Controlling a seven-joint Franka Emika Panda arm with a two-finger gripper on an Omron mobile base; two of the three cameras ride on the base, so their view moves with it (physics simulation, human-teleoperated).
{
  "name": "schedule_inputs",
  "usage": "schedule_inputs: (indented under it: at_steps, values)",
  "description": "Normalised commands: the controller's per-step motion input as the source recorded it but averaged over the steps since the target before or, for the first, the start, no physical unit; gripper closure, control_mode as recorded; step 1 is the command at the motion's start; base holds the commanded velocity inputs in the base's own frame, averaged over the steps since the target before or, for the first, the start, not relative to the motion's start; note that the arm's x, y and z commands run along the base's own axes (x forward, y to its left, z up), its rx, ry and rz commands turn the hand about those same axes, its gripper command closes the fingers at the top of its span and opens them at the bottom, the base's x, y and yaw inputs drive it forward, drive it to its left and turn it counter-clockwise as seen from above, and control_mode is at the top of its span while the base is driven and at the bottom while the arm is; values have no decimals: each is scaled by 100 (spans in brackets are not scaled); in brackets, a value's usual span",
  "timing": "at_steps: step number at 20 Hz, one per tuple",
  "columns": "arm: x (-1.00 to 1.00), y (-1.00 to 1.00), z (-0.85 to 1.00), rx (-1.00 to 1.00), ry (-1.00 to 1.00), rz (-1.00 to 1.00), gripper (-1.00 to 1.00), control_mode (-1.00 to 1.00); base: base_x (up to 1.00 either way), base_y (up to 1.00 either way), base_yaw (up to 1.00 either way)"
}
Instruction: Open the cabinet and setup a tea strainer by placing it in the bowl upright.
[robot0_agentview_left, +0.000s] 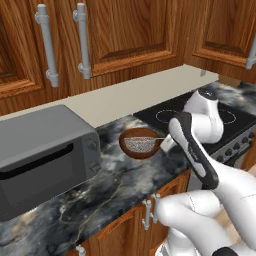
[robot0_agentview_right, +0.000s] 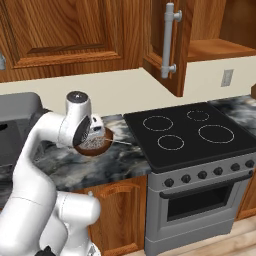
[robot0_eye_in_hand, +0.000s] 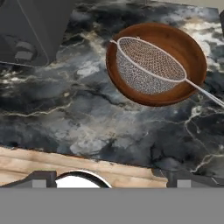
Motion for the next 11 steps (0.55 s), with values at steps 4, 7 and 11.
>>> schedule_inputs:
  at_steps: [4,7,11]
  values:
    - [-38,-4,31,15,9,-58,-100,-100,0,0,0]
    - [-6,-2,16,-7,21,-57,-100,-100,0,0,0]
    - [0,0,29,-9,29,-50,-100,-100,0,0,0]
